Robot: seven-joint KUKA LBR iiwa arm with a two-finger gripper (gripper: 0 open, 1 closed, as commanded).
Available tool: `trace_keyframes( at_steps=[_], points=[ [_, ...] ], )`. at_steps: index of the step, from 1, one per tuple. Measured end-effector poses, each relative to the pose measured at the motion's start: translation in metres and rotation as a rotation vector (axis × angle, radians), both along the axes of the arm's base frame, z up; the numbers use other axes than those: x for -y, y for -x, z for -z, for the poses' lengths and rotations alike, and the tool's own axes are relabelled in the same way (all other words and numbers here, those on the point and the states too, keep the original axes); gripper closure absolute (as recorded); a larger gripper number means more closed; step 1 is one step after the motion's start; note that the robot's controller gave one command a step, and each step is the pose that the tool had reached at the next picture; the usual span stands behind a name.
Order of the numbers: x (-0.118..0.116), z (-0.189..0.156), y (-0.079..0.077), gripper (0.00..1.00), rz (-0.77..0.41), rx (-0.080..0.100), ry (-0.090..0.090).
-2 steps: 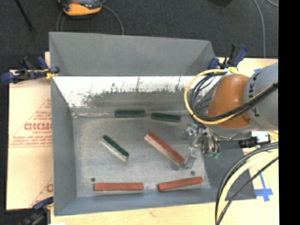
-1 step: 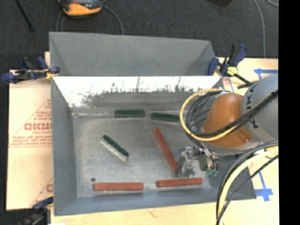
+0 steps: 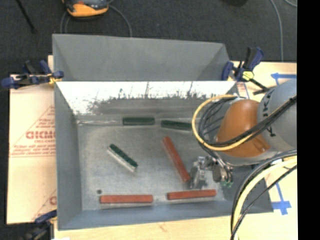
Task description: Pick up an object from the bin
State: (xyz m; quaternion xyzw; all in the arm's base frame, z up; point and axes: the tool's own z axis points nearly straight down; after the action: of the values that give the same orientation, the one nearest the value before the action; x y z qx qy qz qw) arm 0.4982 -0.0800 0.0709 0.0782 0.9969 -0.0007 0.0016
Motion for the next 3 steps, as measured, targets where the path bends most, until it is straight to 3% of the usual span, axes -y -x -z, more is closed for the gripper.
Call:
trace_keyframes(
  at_steps=[1, 2, 3],
  points=[
    [-0.023, -0.049, 0.005, 1.00, -0.044, -0.008, -0.001],
    [-0.003, -0.004, 0.021, 0.00, -0.055, 0.004, 0.000],
    [-0.002, -0.005, 0.022, 1.00, -0.059, 0.002, 0.001]
  ],
)
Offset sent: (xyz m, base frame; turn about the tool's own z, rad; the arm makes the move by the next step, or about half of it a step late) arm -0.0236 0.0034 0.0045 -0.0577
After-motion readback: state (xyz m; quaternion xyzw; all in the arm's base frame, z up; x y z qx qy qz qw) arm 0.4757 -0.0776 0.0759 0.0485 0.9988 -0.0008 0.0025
